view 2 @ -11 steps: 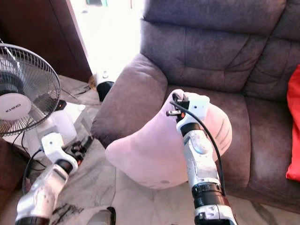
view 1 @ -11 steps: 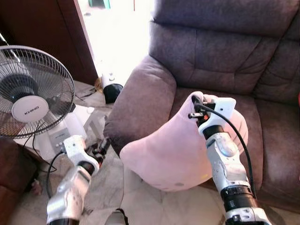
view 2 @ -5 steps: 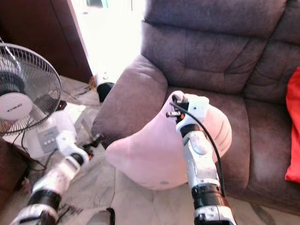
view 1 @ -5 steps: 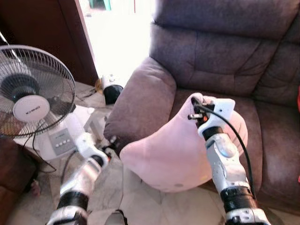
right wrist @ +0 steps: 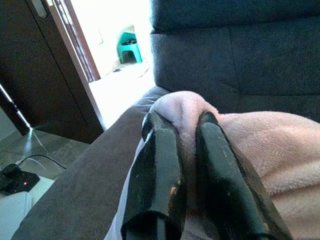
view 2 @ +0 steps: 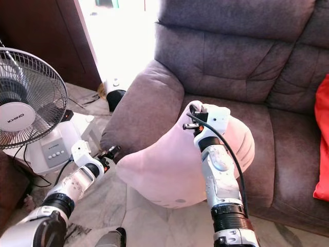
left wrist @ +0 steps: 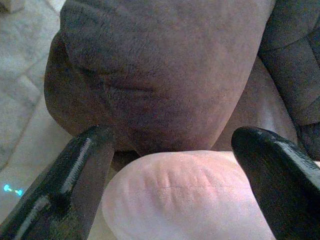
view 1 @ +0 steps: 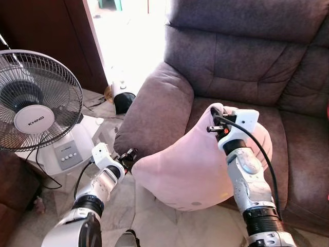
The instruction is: Move the pillow to the sofa from floor
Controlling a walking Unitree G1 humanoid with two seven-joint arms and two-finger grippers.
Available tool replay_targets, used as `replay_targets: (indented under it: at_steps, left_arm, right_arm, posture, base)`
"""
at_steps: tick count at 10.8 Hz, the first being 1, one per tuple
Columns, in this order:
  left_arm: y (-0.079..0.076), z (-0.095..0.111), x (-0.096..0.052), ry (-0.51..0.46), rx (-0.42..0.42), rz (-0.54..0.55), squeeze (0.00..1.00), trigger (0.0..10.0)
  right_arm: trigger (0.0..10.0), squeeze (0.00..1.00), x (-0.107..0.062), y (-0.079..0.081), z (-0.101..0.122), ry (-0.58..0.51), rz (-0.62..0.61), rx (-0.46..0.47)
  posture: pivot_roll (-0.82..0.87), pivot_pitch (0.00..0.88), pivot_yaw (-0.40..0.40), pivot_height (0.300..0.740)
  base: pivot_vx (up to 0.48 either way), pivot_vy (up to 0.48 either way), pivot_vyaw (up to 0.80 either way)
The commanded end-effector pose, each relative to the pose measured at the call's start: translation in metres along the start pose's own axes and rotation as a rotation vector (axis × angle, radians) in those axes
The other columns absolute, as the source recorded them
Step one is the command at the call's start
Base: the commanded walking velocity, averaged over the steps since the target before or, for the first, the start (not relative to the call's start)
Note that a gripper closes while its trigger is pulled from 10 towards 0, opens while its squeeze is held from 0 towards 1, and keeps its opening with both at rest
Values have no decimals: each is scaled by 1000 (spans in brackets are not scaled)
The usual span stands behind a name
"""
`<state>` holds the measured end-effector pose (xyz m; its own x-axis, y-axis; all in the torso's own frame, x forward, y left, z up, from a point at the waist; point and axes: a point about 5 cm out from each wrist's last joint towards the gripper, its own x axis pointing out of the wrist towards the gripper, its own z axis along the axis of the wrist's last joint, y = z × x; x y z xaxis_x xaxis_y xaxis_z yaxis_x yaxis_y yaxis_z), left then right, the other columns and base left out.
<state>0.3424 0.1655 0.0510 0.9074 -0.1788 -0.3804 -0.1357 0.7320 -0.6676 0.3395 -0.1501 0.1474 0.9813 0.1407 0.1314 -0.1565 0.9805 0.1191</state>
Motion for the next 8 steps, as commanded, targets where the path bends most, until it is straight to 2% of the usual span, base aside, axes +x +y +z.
replay_targets:
  at_steps: [1, 4, 6, 8]
  left_arm:
    - [3, -7, 0, 40, -15, 11, 0, 10000]
    - [0, -23, 1, 130, -24, -22, 0, 10000]
    - [0, -28, 0, 152, -15, -23, 0, 10000]
    - [-3, -36, 0, 222, 7, -47, 0, 10000]
  right_arm:
    - [10000, 0, 2, 3, 18, -76, 13, -9]
    - [10000, 0, -2, -2, 21, -76, 1, -18]
    - [10000, 0, -5, -3, 22, -76, -3, -21]
    - [10000, 0, -7, -5, 25, -77, -10, -24]
  posture:
    - [108, 192, -7, 740]
    - [93, 214, -9, 740]
    - [84, 226, -7, 740]
    - [71, 238, -4, 740]
  base:
    - [0, 0, 0]
    - [0, 0, 0]
    - [0, 0, 0]
    - [0, 0, 0]
